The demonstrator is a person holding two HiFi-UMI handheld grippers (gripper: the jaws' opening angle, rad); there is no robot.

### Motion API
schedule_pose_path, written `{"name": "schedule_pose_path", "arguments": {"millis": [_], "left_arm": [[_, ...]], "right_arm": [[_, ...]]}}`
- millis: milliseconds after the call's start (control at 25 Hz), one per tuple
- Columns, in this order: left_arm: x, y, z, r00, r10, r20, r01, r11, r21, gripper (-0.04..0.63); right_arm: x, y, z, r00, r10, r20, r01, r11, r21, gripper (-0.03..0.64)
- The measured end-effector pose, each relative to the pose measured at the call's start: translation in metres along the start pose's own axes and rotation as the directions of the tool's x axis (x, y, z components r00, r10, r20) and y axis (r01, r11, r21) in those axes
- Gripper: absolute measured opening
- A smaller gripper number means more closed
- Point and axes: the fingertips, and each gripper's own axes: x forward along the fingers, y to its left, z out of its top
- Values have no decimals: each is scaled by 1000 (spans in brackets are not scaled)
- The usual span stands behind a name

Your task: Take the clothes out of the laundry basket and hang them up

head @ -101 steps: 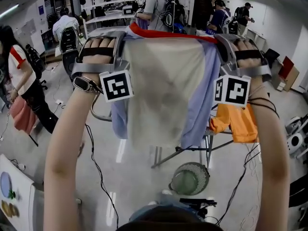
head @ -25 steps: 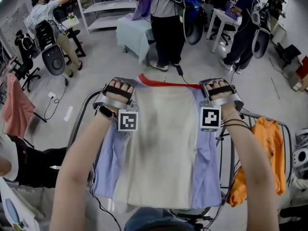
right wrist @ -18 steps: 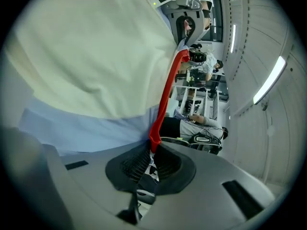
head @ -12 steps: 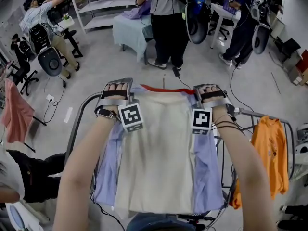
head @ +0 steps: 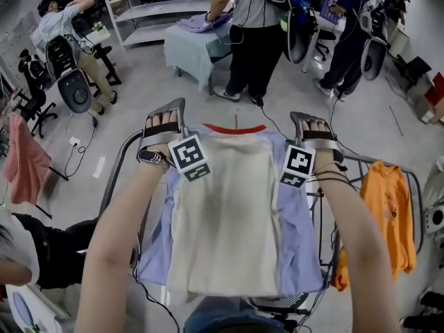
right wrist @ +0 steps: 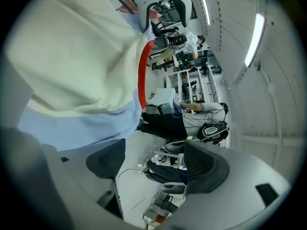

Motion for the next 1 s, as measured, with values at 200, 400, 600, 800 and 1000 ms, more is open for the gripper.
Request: {"name": "schedule_pose_path", "arguments": {"millis": [200, 400, 600, 800, 1000], "left_arm": [[-28, 5, -12, 997, -60, -47, 52, 988, -147, 514], [-56, -31, -25, 948, -313, -53, 295, 931, -216, 514], [-83, -49, -27, 938, -344, -48, 324, 917, -234, 514], [-118, -42, -21, 954, -300, -3, 287, 914, -286, 514], [-159, -28, -14, 975, -222, 23, 217, 920, -325, 514]], "right_arm": [[-36, 5, -6, 1000, -4, -3, 4, 999, -38, 362], [-69, 7, 1, 1000, -5, 8, 6, 999, -50, 362], [-103, 16, -6, 1000, -15, 18, 16, 999, -41, 362], [-141, 18, -11, 999, -17, 33, 15, 998, 53, 362], [-180, 20, -19, 999, -9, 39, 1, 981, 193, 362]]}}
